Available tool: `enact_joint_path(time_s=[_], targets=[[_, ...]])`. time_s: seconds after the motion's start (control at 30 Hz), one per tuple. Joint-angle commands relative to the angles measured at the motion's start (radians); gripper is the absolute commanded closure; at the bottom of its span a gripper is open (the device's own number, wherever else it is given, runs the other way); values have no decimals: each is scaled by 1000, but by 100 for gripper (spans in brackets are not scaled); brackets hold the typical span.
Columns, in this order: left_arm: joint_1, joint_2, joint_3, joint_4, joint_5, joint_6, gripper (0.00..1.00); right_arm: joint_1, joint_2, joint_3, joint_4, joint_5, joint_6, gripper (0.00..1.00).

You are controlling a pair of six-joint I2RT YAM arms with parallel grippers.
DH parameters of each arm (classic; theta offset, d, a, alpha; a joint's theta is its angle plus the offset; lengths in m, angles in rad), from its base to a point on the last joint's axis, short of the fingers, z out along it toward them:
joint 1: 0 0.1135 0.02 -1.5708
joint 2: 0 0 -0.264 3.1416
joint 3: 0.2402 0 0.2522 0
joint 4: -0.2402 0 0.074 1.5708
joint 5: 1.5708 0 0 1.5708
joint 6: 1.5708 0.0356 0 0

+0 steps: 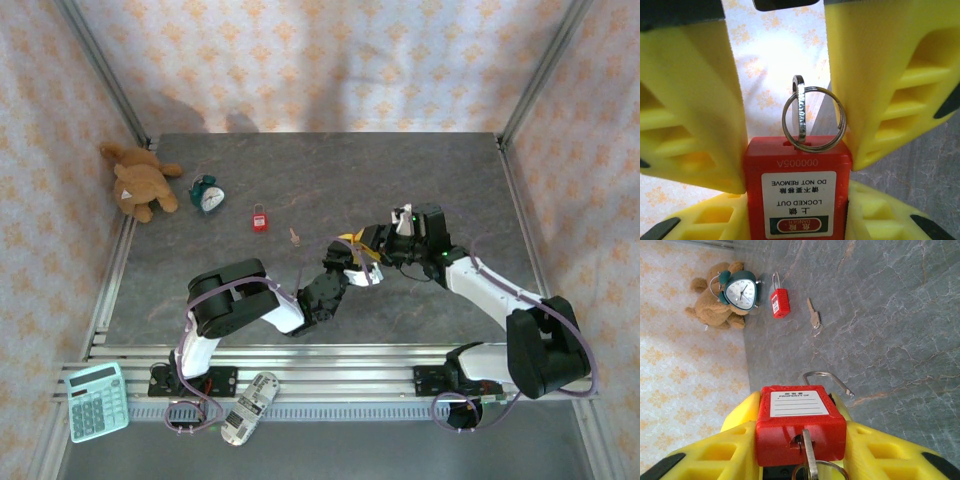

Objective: Unlock with the key

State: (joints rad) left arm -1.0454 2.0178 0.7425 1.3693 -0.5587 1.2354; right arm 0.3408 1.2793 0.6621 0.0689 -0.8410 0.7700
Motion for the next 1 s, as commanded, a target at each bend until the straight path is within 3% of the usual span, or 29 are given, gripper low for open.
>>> enact_joint_path(time_s=[0.0, 0.3, 0.43, 0.5, 0.6, 0.73, 0.97], targets=[[7, -26, 11, -13, -29, 10, 67, 0, -29, 64, -32, 10, -38, 54], [12, -47, -10, -49, -33, 8, 67, -29, -56, 102, -91, 56, -69, 42], [23, -87, -16, -138, -17, -27, 67, -85, -88, 142, -220, 144, -140, 42], [38, -139, -2, -273, 3, -70, 67, -121, -133, 151, -295, 263, -173, 41], [78, -215, 80, -641, 65, -225, 68, -137, -184, 79, -292, 435, -119, 40], [159, -264, 235, -1025, 230, -394, 68, -152, -195, -5, -245, 526, -78, 40], [276, -157, 548, -1430, 487, -508, 67, -155, -204, -71, -154, 614, -57, 40]])
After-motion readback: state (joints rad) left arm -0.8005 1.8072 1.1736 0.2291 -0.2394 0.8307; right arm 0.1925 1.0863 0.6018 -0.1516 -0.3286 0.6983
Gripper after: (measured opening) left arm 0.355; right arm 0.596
